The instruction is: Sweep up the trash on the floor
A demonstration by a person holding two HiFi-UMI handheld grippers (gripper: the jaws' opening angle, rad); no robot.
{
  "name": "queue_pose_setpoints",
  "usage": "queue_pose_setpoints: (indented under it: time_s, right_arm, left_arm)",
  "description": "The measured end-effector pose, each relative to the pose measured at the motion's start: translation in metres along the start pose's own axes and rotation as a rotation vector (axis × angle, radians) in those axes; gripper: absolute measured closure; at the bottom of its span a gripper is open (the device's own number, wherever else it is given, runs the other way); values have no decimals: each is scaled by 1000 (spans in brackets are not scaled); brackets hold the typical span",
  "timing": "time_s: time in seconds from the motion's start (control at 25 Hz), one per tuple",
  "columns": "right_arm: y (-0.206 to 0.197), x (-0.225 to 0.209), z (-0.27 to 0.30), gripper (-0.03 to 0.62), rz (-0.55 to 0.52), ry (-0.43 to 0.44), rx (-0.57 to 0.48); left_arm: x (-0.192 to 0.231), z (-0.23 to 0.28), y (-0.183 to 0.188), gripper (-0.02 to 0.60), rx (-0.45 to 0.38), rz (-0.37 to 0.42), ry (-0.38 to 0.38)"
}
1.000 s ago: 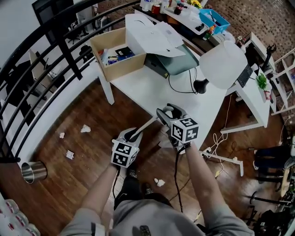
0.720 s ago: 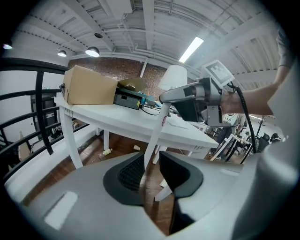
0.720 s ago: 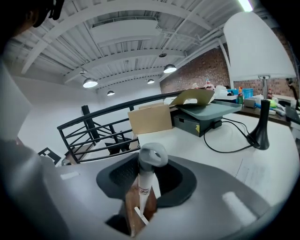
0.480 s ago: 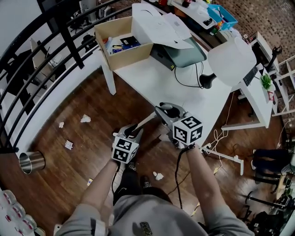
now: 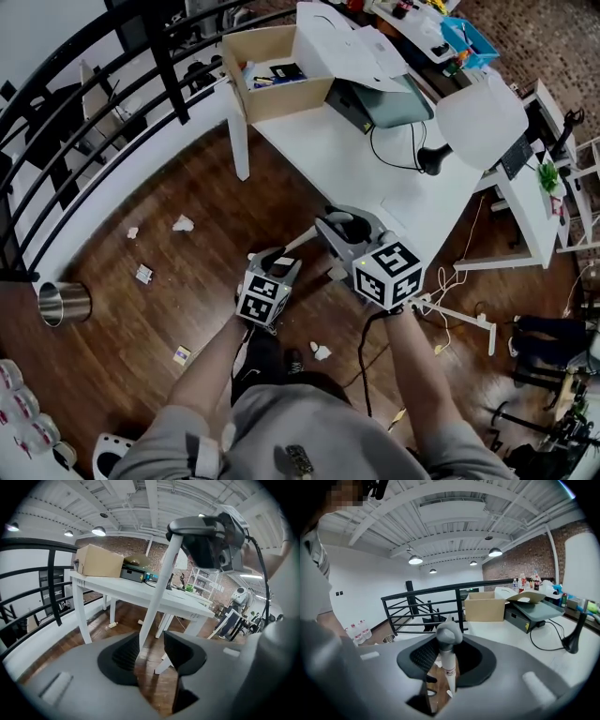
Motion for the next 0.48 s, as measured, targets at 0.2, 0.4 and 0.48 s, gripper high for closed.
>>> queue_pose_setpoints:
  time_s: [0.2,0.4,0.48]
  right_arm:
    - [9,30,-65,497,-22,-45,-66]
    - [3,60,-140,496,-17,-64,-137]
    - [-4,73,-171,497,-15,-62,-157]
  left_arm:
    - [-44,-8,5,379,-48,69,34]
    - [-112,-19,9,379,-116,111,19]
    - [-140,-24,7,374,-125,118,14]
Point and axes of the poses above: the fingertips, and each gripper's own axes: z forward along the fingers, x to its left, y out of its top, the point moved 10 cm from there along -z, backward along the fingers, and after that the axes turned 5 degrees about -y, right-handed, at the moved point
